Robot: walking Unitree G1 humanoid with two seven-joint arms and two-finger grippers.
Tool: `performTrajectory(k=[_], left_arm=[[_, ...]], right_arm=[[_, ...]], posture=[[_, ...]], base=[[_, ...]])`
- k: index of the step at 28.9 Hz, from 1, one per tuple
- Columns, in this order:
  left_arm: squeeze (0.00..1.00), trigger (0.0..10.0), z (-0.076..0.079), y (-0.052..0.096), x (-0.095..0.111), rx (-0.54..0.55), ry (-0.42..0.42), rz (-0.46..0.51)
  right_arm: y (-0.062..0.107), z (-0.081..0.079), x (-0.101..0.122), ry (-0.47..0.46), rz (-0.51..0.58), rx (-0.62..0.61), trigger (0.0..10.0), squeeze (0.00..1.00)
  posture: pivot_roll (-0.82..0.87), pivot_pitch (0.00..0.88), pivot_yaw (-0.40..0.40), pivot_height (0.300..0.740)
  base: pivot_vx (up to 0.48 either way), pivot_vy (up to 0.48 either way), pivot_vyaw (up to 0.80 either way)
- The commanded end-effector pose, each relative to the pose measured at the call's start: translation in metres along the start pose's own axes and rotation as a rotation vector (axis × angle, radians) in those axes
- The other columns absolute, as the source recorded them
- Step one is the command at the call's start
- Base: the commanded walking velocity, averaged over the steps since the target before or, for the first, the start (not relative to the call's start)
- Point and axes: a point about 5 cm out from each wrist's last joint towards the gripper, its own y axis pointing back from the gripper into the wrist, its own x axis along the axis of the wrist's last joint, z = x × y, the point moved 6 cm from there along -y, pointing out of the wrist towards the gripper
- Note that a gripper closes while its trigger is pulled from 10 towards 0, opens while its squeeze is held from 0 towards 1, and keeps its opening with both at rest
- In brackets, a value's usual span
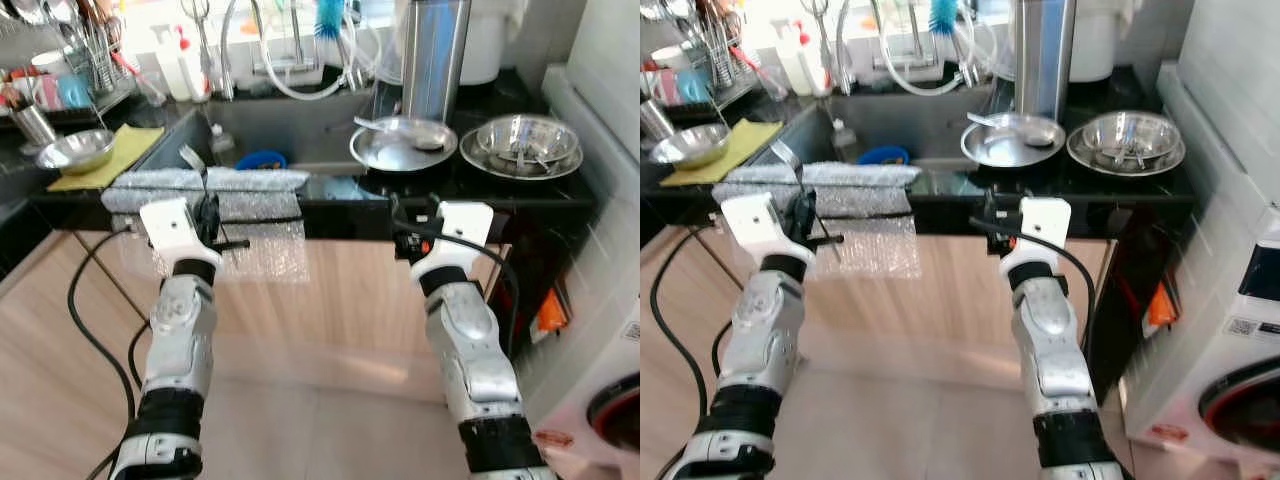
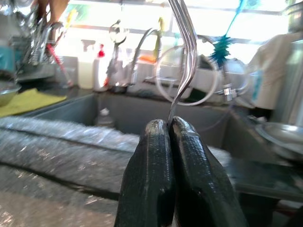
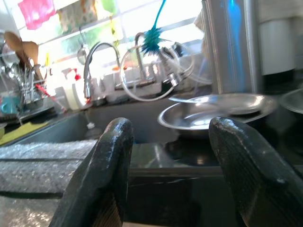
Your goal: Kitchen organization
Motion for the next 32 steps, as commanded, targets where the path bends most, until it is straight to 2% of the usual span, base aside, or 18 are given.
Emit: performTrajectory(k=[1,4,7,11,19,24,32], left_arm=[[0.00,10.0,-0.008,-0.002,0.007,0.025,0.006,0.017],[0.00,10.0,-0.008,-0.002,0.008,0.026,0.007,0.019],[0.00,10.0,-0.011,-0.006,0.017,0.038,0.030,0.048],[0.00,10.0,-0.011,-0.006,0.014,0.041,0.062,0.036],[0.00,10.0,-0.002,-0.007,0.007,0.014,0.076,0.016],[0.00,10.0,0.010,-0.008,-0.008,0.003,0.120,-0.023],[0.00,10.0,0.027,-0.007,-0.011,-0.042,0.158,-0.025]], right_arm=[[-0.002,-0.009,0.006,0.002,0.013,0.028,10.0,0.00],[-0.002,-0.009,0.007,0.002,0.014,0.030,10.0,0.00],[-0.004,-0.015,0.014,0.012,0.032,0.051,10.0,0.00],[-0.005,-0.016,0.017,0.026,0.042,0.055,10.0,0.00],[-0.005,-0.015,0.020,0.032,0.055,0.051,10.0,0.00],[-0.001,-0.005,0.018,0.061,0.046,0.033,10.0,0.00],[-0.001,0.001,0.021,0.071,0.052,0.022,10.0,0.00]], posture=[[0.01,0.036,0.110,0.740],[0.01,0.036,0.110,0.740],[0.00,0.023,0.106,0.740],[-0.01,0.012,0.107,0.740],[-0.02,0.000,0.110,0.740],[-0.08,0.000,0.078,0.740],[-0.08,0.000,0.078,0.740]], base=[[0.394,0.000,0.00],[0.394,0.000,0.00],[0.395,0.000,0.00],[0.390,0.000,0.00],[0.311,0.000,0.00],[0.000,0.000,0.00],[0.000,0.000,0.00]])
